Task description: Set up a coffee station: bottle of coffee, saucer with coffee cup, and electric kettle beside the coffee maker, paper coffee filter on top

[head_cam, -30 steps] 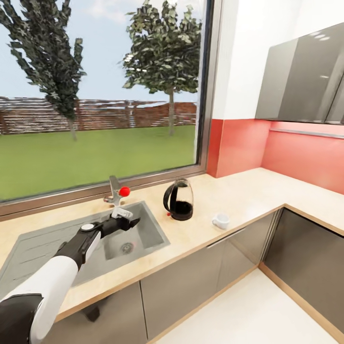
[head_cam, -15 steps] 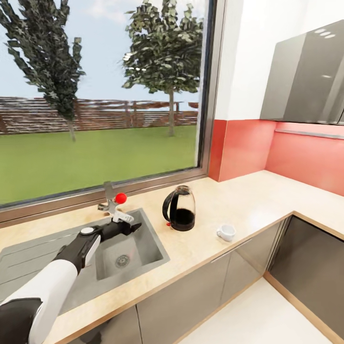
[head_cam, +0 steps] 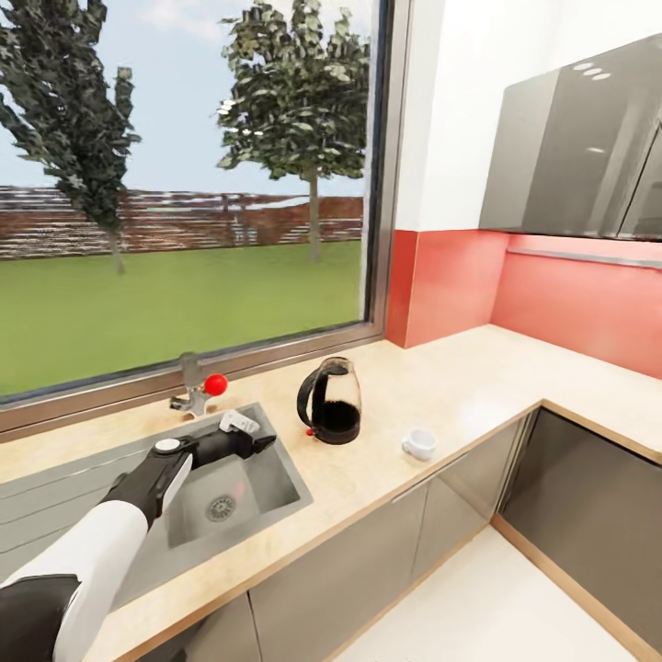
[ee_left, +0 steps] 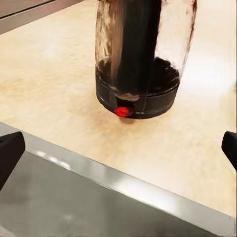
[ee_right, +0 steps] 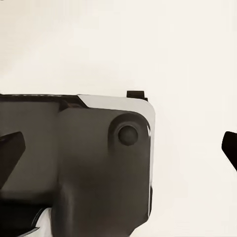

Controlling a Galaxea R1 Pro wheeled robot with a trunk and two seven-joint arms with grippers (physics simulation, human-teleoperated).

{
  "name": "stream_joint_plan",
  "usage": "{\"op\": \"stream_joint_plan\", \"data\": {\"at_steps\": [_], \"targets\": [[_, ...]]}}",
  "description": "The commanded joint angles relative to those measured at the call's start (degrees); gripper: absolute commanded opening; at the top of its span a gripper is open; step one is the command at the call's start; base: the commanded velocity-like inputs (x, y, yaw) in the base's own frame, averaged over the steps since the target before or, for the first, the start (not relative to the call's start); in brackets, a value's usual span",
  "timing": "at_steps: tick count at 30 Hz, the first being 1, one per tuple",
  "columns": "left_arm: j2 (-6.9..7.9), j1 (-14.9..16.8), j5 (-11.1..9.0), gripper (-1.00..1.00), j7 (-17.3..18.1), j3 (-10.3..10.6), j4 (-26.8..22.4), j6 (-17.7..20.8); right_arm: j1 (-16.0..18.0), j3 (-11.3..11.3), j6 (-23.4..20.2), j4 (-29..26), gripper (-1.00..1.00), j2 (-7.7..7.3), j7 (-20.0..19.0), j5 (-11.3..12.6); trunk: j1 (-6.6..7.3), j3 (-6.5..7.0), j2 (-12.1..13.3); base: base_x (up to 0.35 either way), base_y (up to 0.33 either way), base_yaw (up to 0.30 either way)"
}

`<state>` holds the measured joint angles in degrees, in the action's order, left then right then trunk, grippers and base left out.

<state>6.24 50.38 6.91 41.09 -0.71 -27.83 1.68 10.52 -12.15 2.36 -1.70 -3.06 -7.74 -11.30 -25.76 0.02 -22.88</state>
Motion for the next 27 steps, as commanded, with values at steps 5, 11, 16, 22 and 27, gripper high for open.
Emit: {"op": "stream_joint_plan", "data": {"at_steps": [5, 11, 16, 22, 27], "targets": [[0.01, 0.0, 0.3, 1.0, 0.2, -0.1, -0.1, 0.2, 0.0, -0.4, 0.2, 0.1, 1.0, 0.0, -0.1, -0.6, -0.02, -0.02, 0.0, 0.0, 0.0, -0.124], [0.07, 0.0, 0.3, 1.0, 0.2, -0.1, -0.1, 0.2, 0.0, -0.4, 0.2, 0.0, 1.0, 0.07, -0.1, -0.5, -0.02, -0.02, 0.0, 0.0, 0.0, -0.009], [0.1, 0.0, 0.3, 1.0, 0.2, -0.2, -0.1, 0.2, 0.0, -0.5, 0.2, 0.0, 1.0, 0.07, -0.1, -0.5, -0.02, -0.02, 0.0, 0.0, -0.058, 0.0], [0.26, 0.0, 0.3, 1.0, 0.2, -0.2, -0.1, 0.2, 0.0, -0.4, 0.2, 0.0, 1.0, 0.04, -0.1, -0.6, -0.02, -0.02, 0.0, 0.0, -0.07, 0.0], [0.26, -0.1, 0.3, 1.0, 0.2, -0.3, -0.1, 0.2, 0.0, -0.3, 0.2, 0.0, 1.0, -0.01, -0.2, -0.7, -0.02, -0.02, 0.0, 0.081, -0.024, 0.0]]}}
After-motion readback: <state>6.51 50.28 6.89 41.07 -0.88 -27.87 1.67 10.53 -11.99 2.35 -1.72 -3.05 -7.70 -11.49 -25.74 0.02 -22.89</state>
